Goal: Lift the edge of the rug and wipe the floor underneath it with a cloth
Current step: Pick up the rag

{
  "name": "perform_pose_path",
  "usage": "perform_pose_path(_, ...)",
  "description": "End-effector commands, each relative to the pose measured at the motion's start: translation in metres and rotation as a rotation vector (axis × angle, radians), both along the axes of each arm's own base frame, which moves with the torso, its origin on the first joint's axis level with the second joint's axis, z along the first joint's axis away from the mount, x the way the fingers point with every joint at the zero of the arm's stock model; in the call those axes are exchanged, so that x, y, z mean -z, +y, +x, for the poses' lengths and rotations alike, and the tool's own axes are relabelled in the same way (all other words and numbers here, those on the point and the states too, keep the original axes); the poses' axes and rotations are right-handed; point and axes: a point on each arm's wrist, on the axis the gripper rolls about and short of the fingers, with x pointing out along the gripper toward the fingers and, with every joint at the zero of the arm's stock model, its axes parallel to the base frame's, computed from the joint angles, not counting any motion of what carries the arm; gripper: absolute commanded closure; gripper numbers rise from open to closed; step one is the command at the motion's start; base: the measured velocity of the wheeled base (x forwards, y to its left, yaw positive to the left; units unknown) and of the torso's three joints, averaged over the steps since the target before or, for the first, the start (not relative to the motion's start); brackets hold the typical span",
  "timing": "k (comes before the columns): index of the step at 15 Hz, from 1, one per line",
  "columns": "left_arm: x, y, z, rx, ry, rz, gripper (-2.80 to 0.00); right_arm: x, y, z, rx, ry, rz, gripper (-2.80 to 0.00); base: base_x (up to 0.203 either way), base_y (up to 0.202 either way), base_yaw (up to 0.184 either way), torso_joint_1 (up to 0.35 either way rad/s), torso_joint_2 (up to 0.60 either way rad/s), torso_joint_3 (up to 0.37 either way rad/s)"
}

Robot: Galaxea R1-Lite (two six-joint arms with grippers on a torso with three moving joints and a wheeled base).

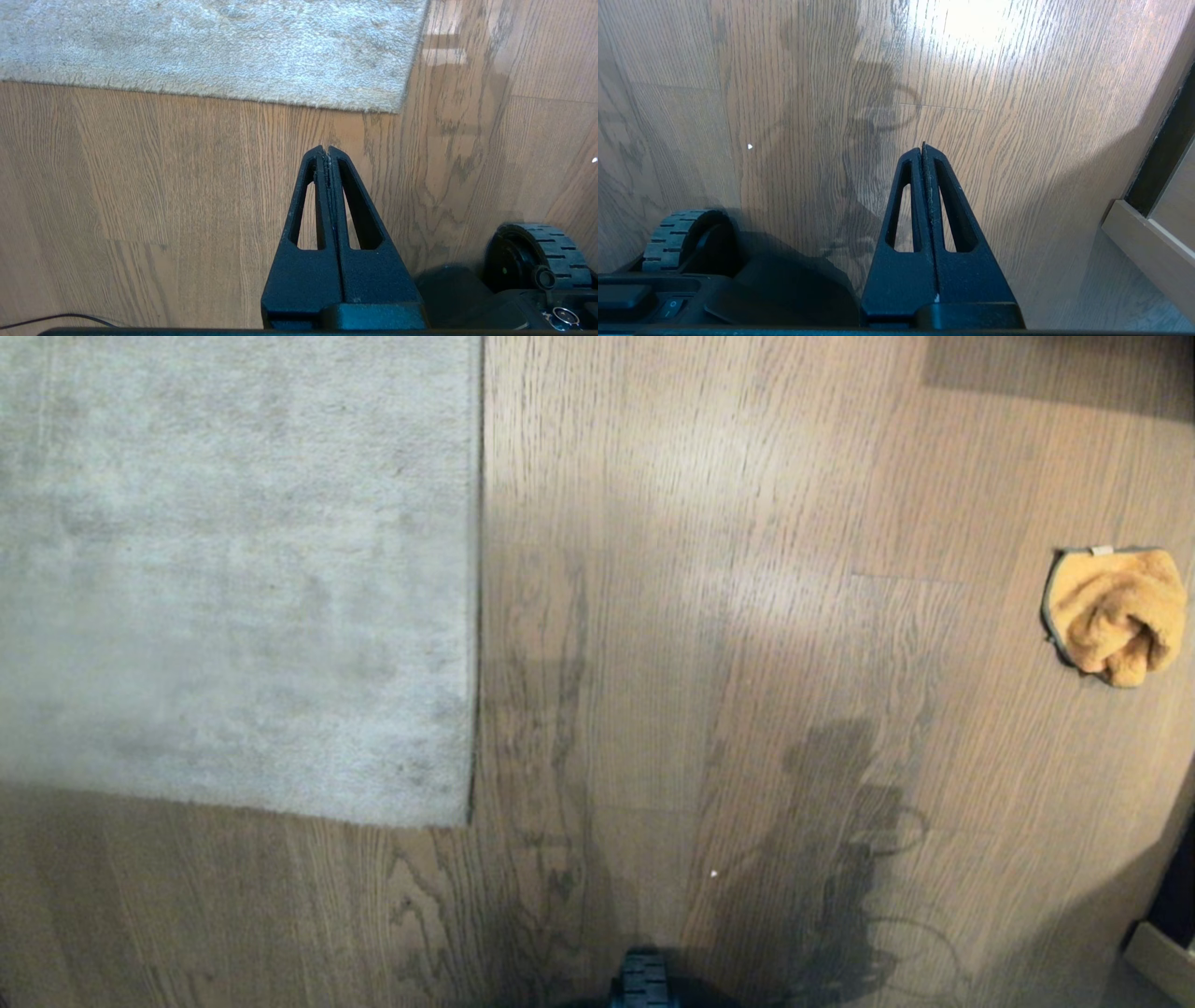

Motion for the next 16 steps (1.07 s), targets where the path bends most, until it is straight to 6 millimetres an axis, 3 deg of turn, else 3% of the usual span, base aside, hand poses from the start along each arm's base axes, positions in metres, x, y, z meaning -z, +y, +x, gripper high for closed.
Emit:
perform_pose_path(1, 0.000, 0.000, 0.000, 0.000, 0.000, 0.000, 0.00, 0.000, 0.000, 0.000, 0.000, 0.001, -0.002, 0.00, 0.000, 0.000, 0.000, 0.000, 0.00, 0.000)
perform_pose_path(7, 0.000, 0.000, 0.000, 0.000, -0.001, 0.000, 0.00, -0.001, 0.000, 0.001, -0.014, -0.021, -0.043, 0.00, 0.000, 0.000, 0.000, 0.000, 0.00, 0.000)
perform_pose_path(10, 0.000, 0.000, 0.000, 0.000, -0.001, 0.000, 0.00, -0.003, 0.001, 0.008, -0.051, 0.066, -0.100, 0.00, 0.000, 0.000, 0.000, 0.000, 0.00, 0.000)
perform_pose_path(16, 0.000, 0.000, 0.000, 0.000, -0.001, 0.000, 0.00, -0.029, 0.002, 0.052, -0.107, 0.268, -0.098, 0.00, 0.000, 0.000, 0.000, 0.000, 0.00, 0.000)
